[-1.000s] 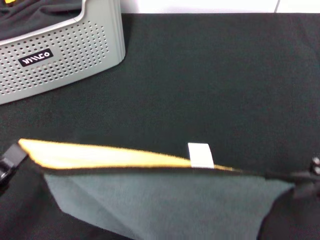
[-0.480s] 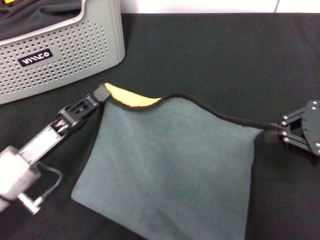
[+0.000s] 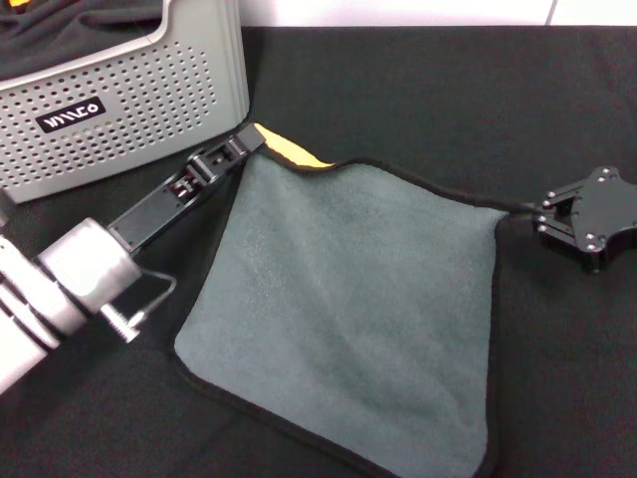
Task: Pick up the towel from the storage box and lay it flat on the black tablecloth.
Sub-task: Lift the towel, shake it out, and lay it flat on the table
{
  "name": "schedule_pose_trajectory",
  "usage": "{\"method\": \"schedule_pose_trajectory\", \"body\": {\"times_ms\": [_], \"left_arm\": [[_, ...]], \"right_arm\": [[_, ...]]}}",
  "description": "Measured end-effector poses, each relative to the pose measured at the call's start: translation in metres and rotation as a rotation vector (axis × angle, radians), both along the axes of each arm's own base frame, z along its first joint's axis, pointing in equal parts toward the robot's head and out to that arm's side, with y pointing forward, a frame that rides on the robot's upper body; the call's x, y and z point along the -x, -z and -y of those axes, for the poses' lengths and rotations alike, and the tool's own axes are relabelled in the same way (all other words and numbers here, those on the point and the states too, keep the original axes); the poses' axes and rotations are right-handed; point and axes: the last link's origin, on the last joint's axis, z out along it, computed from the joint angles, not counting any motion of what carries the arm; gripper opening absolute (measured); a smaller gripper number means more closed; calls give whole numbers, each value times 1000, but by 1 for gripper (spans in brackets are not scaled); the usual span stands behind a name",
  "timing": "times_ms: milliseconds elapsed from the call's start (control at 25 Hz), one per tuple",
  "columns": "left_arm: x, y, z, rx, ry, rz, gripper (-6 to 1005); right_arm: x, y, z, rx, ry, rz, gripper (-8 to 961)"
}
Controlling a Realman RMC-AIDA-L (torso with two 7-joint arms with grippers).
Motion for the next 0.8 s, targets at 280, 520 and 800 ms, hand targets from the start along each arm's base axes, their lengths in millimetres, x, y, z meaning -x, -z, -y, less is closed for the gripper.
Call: {"method": "schedule_pose_trajectory", "body": {"times_ms": [280,520,800], "left_arm": [[4,13,-27,22,-136,-60,12],[17,15,-35,15,-260,-70,10],[21,17,-42,18,-307,-98,21]], "right_arm": [[0,9,-19,-36,34,52,127],[-1,21,-29,-19,76,100,129],[-5,31,-40,-42,126,131,132]]}}
